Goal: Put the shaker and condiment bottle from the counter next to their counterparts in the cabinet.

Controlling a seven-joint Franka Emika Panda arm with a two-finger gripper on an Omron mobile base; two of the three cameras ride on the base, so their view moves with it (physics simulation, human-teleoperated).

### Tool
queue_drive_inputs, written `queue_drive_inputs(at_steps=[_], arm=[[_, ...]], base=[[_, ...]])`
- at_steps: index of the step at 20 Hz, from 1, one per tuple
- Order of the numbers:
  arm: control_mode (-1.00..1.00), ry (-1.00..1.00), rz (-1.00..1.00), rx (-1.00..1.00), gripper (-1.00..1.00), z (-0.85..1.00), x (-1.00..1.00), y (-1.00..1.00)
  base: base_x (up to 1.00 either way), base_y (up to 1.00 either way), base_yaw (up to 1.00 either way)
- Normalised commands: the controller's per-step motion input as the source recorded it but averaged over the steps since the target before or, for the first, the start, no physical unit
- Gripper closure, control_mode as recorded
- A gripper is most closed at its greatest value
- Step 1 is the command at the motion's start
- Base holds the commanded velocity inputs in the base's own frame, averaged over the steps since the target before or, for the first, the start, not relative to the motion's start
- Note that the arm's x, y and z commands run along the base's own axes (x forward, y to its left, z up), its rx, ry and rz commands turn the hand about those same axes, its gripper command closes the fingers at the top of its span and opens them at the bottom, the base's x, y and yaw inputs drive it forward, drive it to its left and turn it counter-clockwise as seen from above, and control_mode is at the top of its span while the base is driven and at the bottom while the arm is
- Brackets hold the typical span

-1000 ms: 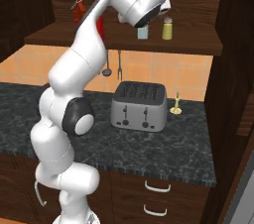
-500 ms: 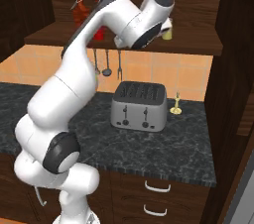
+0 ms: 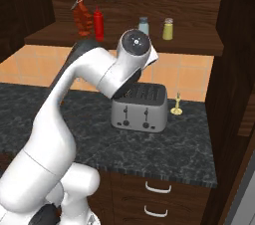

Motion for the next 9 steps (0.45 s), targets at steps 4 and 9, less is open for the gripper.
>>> queue_drive_inputs(at_steps=[4,9], arm=[[-1.0,-0.11,0.0,-0.05,-1.0,-0.41,-1.0,0.09],[-1.0,-0.02,0.0,-0.01,-1.0,-0.22,-0.4,0.03]], base=[[0.0,0.0,0.0],[0.0,0.0,0.0]])
